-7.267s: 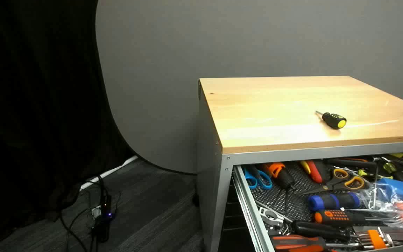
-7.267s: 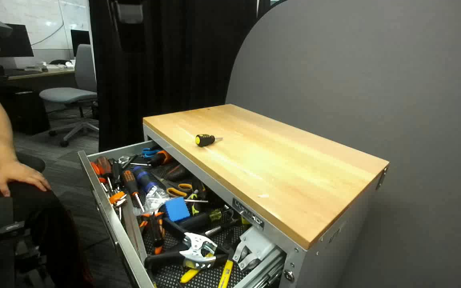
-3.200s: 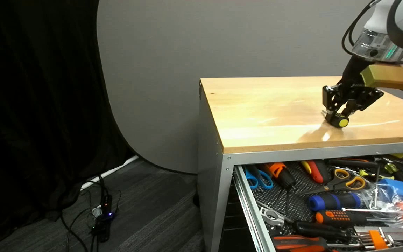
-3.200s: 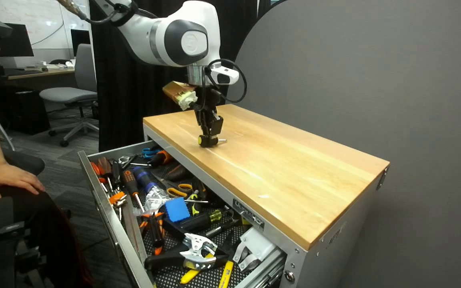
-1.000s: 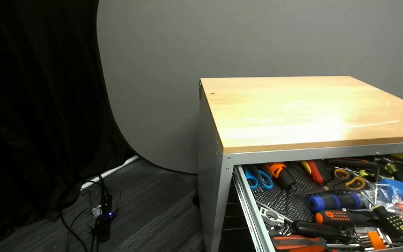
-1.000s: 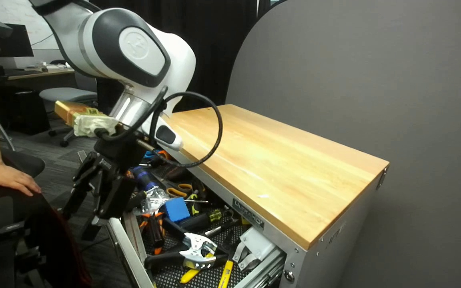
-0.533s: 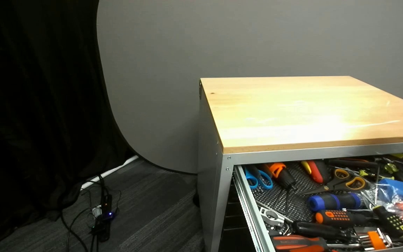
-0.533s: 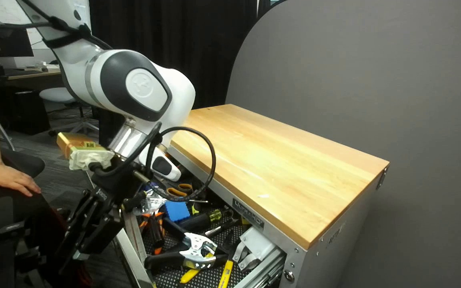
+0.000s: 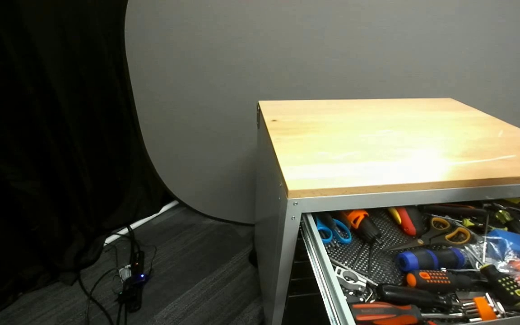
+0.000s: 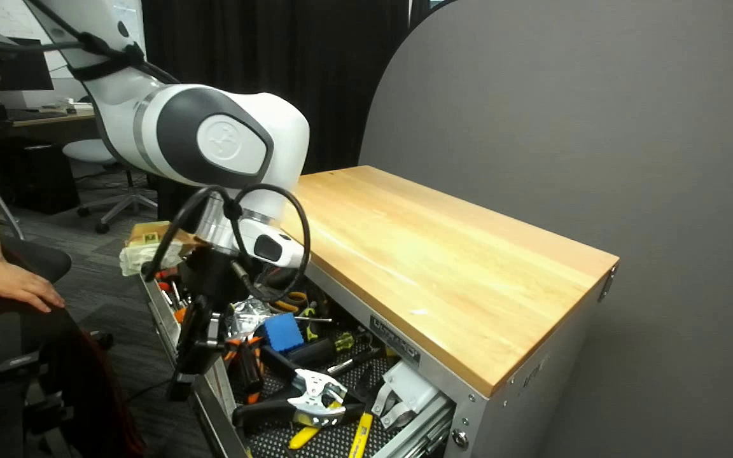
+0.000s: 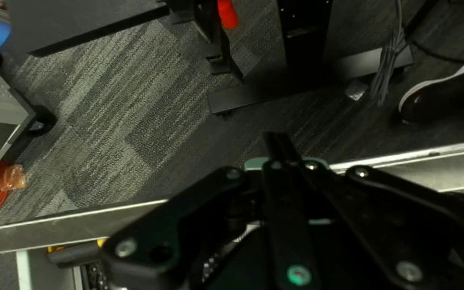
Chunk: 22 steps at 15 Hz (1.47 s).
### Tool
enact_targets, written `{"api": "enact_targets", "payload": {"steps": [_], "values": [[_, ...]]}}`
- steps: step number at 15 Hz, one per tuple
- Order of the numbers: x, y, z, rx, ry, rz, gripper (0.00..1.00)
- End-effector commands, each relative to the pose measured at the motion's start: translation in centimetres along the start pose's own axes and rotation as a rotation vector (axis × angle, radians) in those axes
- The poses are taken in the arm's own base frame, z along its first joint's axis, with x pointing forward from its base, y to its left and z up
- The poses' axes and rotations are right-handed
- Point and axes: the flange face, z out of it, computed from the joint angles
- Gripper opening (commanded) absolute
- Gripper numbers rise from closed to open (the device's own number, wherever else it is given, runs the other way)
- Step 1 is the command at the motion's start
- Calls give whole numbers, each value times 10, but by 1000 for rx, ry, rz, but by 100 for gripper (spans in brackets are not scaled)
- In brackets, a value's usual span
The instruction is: Take the screwdriver from the top of the cabinet and place it in the first top open drawer then close the drawer
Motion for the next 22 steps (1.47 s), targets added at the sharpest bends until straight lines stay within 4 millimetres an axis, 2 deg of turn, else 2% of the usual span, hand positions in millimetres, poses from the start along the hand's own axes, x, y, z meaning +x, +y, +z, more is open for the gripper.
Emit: {"api": "enact_targets", "payload": {"steps": [1,7,13,18,22], "values": [[2,-4,-8,30,114,142,0],[15,-13,-19,92,233,312,0],[36,-28,-35,160,318,370,0],[62,-35,-47,201,376,385,0],[84,-50,-59,239,427,378,0]]}}
